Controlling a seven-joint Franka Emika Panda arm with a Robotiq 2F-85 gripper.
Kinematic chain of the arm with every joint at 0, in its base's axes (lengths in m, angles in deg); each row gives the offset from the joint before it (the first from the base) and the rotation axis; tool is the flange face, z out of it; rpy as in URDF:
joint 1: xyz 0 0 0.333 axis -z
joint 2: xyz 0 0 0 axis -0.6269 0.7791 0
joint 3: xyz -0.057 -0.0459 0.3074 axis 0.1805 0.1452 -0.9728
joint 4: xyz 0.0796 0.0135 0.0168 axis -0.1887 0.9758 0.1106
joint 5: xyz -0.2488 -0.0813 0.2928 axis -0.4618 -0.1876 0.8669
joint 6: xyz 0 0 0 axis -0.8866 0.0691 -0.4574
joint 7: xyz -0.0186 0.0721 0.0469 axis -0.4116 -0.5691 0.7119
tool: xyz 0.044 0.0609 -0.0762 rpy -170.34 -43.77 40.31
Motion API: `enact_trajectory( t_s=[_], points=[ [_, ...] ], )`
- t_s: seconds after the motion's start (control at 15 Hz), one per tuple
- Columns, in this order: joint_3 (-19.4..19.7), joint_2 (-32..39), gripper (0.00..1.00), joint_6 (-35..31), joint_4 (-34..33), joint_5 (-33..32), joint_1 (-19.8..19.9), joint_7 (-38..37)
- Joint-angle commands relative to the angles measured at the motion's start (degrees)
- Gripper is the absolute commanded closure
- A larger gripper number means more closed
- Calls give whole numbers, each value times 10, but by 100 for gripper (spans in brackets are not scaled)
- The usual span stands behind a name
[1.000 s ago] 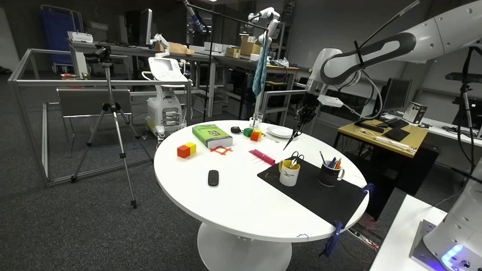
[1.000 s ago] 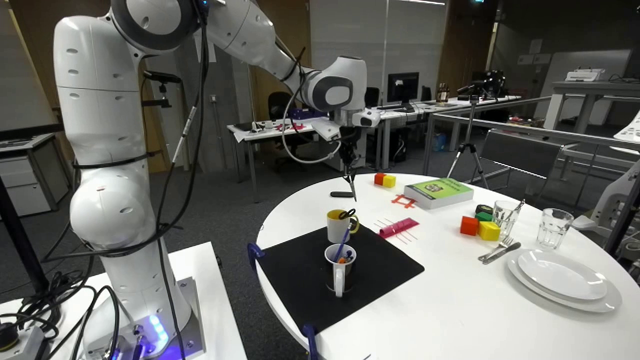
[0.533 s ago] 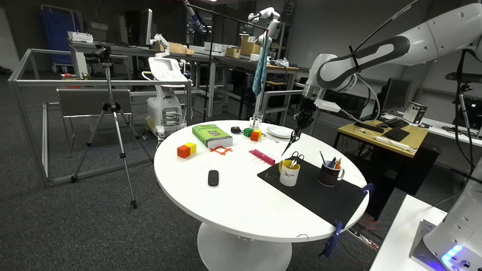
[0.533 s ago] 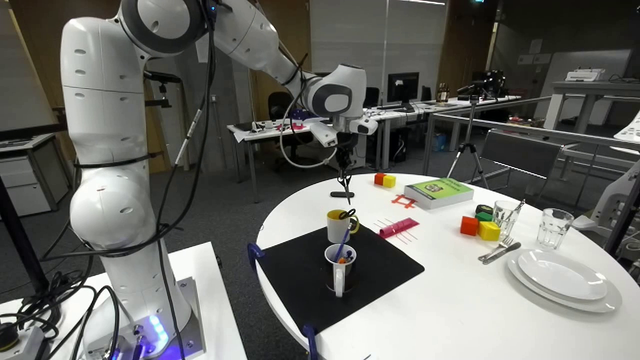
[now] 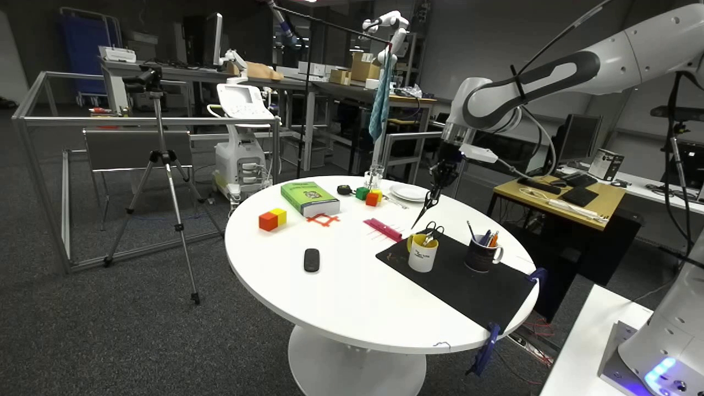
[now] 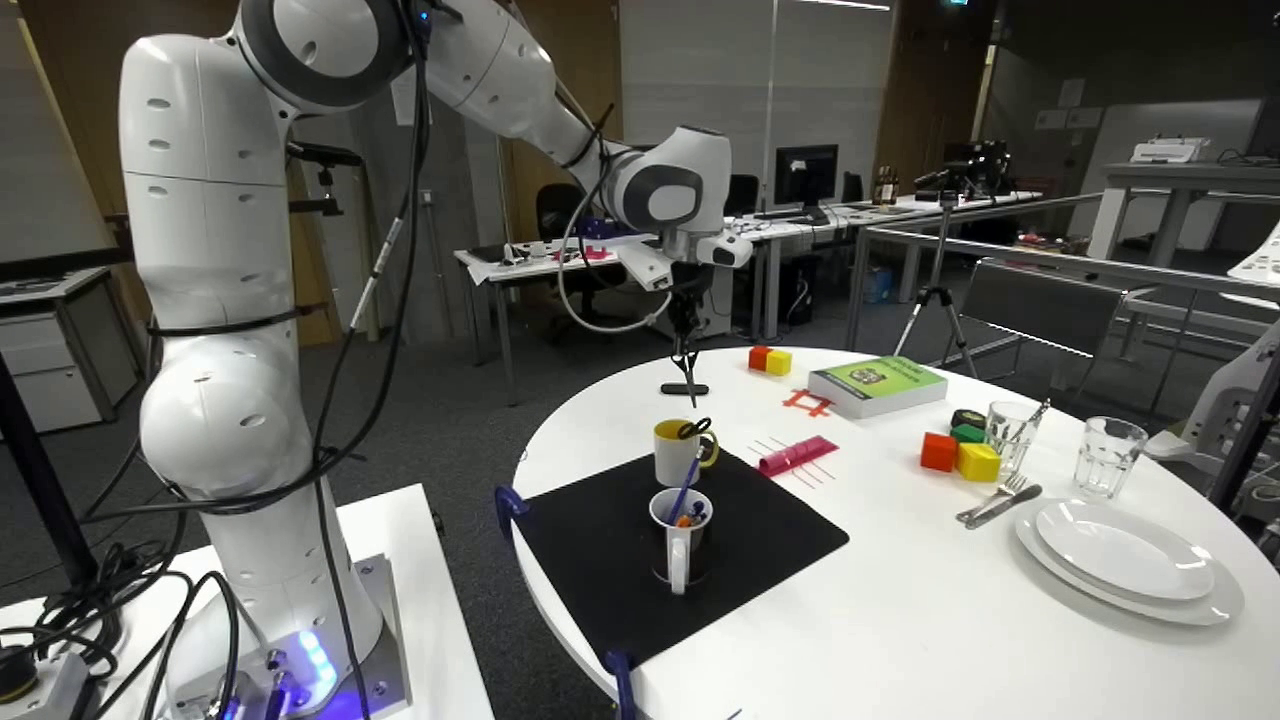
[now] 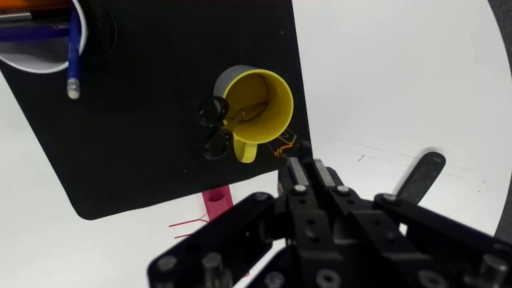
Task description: Move the scissors from the right cup to the left cup
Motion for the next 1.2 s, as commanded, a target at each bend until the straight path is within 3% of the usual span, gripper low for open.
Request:
enact_trajectory(
  t_s=[0.0,0.47,1.13],
  points=[
    [3,-12,98,47,-15,0,-2,7],
    [6,-9,98,107,-33,-31,-4,10],
    [10,14,98,110,-34,-40,0,24]
  ],
)
